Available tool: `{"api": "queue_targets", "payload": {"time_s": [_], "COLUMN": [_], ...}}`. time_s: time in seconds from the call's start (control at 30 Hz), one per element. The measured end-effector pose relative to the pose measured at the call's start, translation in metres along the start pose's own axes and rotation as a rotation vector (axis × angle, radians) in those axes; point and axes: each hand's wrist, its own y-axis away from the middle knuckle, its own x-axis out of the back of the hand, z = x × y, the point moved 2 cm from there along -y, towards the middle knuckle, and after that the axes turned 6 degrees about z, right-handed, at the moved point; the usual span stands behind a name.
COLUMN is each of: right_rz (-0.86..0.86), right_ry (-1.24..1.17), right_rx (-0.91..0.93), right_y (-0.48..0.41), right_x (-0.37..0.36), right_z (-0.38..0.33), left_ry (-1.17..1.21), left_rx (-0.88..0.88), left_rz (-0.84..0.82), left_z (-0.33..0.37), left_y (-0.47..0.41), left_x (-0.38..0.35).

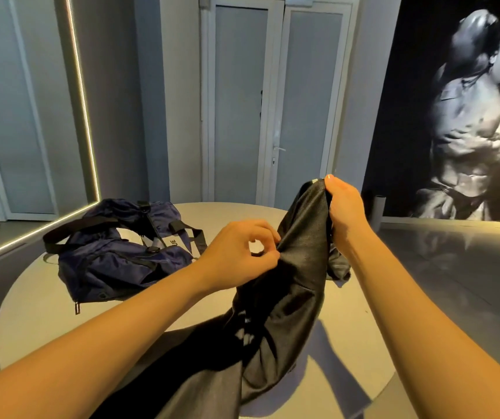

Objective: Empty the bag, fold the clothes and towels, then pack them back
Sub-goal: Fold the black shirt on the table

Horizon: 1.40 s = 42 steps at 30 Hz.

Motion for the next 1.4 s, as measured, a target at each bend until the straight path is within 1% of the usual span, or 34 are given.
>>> {"api": "queue_targets", "payload": {"time_s": [0.07,0.13,0.17,0.23,0.27,0.33,0.4,0.5,0.6,0.63,0.7,0.77,0.83,0.87,0.9,0.97,1.03,1.07,1.1,1.17,1.2,1.23,1.27,1.3,1.33,1.4], "right_rz": [0.091,0.191,0.213,0.191,0.189,0.219,0.203,0.128,0.054,0.028,-0.005,0.000,0.020,0.014,0.001,0.012,0.030,0.017,-0.012,-0.097,-0.139,-0.179,-0.211,-0.245,-0.283,-0.354], "right_ry": [0.054,0.088,0.141,0.296,0.329,0.302,0.257,0.309,0.433,0.470,0.481,0.537,0.726,0.827,0.903,0.967,0.913,0.835,0.732,0.559,0.530,0.524,0.516,0.506,0.503,0.546], "right_rx": [-0.040,-0.049,-0.037,-0.032,-0.057,-0.152,-0.210,-0.238,-0.153,-0.113,-0.080,-0.034,-0.009,0.000,0.004,0.009,-0.019,-0.044,-0.083,-0.173,-0.188,-0.180,-0.158,-0.135,-0.117,-0.082], "right_y": [-0.006,-0.013,-0.015,-0.015,-0.014,-0.010,-0.008,-0.004,-0.004,-0.004,-0.003,-0.006,-0.012,-0.014,-0.016,-0.015,-0.009,-0.005,0.001,0.013,0.018,0.023,0.025,0.028,0.030,0.033], "right_x": [0.003,0.011,0.017,0.024,0.028,0.032,0.032,0.026,0.024,0.024,0.030,0.041,0.055,0.060,0.063,0.067,0.065,0.062,0.058,0.048,0.044,0.039,0.035,0.032,0.028,0.023], "right_z": [0.000,0.001,0.003,0.014,0.023,0.038,0.050,0.055,0.062,0.064,0.072,0.081,0.096,0.105,0.115,0.130,0.136,0.137,0.136,0.131,0.128,0.126,0.125,0.125,0.126,0.129], "left_ry": [-0.061,-0.174,-0.214,-0.271,-0.301,-0.365,-0.365,-0.306,-0.446,-0.455,-0.364,-0.126,0.121,0.201,0.245,0.312,0.327,0.277,0.167,-0.154,-0.298,-0.373,-0.381,-0.352,-0.310,-0.291], "left_rx": [0.078,0.210,0.280,0.412,0.475,0.569,0.604,0.608,0.553,0.545,0.576,0.675,0.822,0.895,0.961,1.077,1.139,1.137,1.108,1.022,0.977,0.919,0.836,0.742,0.663,0.576], "left_rz": [-0.069,-0.113,-0.132,-0.177,-0.217,-0.309,-0.335,-0.273,-0.380,-0.388,-0.316,-0.170,-0.041,0.007,0.050,0.145,0.210,0.199,0.175,0.149,0.173,0.221,0.267,0.264,0.195,-0.048], "left_z": [-0.006,-0.022,-0.032,-0.052,-0.059,-0.069,-0.070,-0.060,-0.059,-0.063,-0.072,-0.082,-0.095,-0.104,-0.113,-0.129,-0.143,-0.150,-0.157,-0.168,-0.168,-0.158,-0.143,-0.122,-0.102,-0.068], "left_y": [0.002,0.004,0.006,0.015,0.023,0.041,0.058,0.081,0.094,0.095,0.093,0.088,0.086,0.088,0.090,0.098,0.106,0.109,0.112,0.114,0.114,0.113,0.112,0.110,0.110,0.114], "left_x": [-0.003,0.000,0.003,0.008,0.009,0.007,0.000,-0.019,-0.040,-0.041,-0.031,-0.011,0.012,0.023,0.031,0.039,0.038,0.036,0.038,0.042,0.043,0.043,0.039,0.033,0.024,0.001]}}
